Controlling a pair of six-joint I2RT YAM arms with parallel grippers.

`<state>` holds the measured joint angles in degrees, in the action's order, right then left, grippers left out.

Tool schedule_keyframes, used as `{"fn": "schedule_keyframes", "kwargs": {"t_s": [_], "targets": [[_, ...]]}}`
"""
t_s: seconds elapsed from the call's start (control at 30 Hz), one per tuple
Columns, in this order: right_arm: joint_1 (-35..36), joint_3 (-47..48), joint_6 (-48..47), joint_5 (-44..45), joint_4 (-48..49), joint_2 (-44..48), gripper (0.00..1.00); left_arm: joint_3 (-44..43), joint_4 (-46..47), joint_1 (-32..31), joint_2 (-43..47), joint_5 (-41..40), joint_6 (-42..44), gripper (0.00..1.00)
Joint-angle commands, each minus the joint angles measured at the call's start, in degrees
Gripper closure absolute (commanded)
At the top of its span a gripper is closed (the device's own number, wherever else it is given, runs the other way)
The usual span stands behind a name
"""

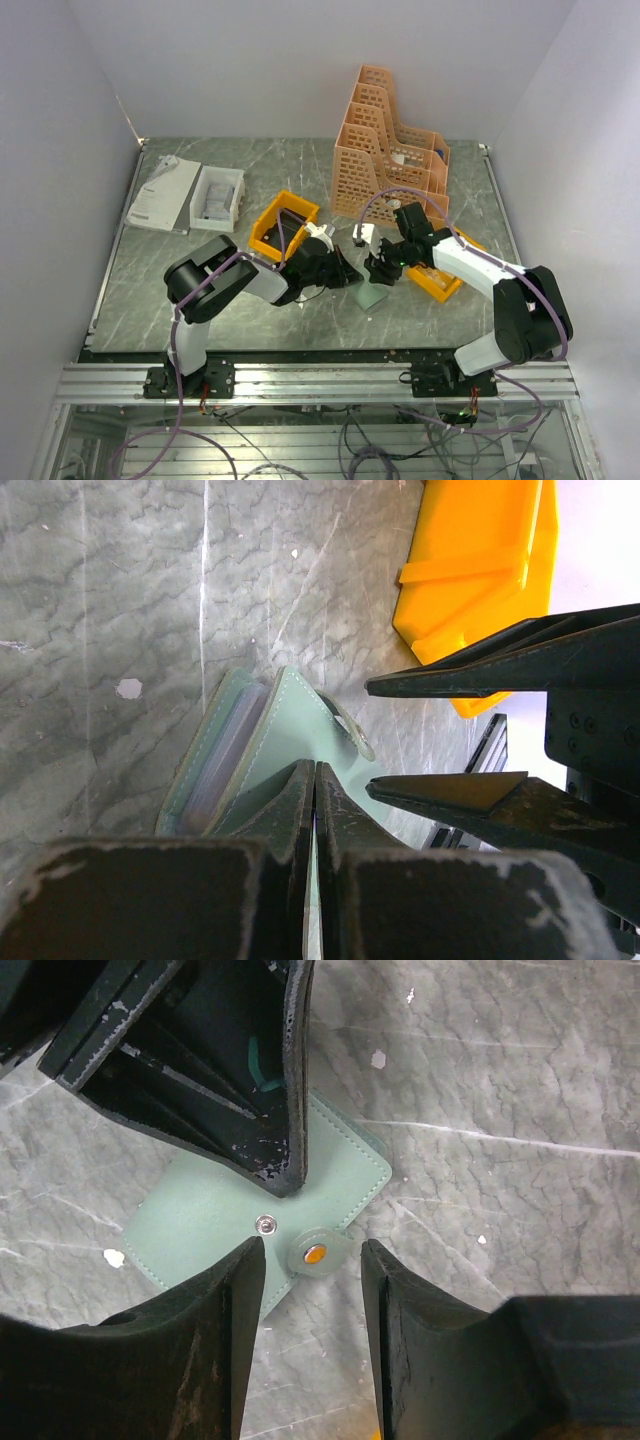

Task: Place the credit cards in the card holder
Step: Close the card holder at the center of the board.

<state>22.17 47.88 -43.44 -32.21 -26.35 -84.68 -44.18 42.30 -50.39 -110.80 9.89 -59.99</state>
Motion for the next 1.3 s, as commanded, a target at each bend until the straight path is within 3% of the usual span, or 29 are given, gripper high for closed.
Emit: {"fn": "schedule_keyframes", "kwargs": {"t_s": [0.0,0.27,0.5,0.9,1.03,1.27], "targets": [[1.0,0.0,1.9,3.3,2.0,-0.5,0.57,1.8,-4.1,0.2,-0.9,-0.7,1.5,0.93],[1.3,0.9,1.6,4.4,0.7,-1.8,0.71,1.8,-4.2,0.2,-0.9,-0.6,1.5,0.93],[1.3,2.2,1.6,4.1,-0.9,-2.6,1.0,1.8,-4.5,0.3,-0.5,-0.7,1.6,0.93],[-2.0,4.5,2.1,-3.7,-5.4,-4.5,1.0,1.8,-4.9,0.2,0.0,-0.8,1.8,0.93],[-2.0,4.9,1.3,-3.3,-6.5,-5.3,0.9,2.0,-4.9,0.3,0.1,-0.9,1.7,0.93],[-2.0,4.9,1.6,-2.1,-6.5,-5.3,0.84,2.2,-4.5,0.3,-0.1,-0.9,1.7,0.93]]}}
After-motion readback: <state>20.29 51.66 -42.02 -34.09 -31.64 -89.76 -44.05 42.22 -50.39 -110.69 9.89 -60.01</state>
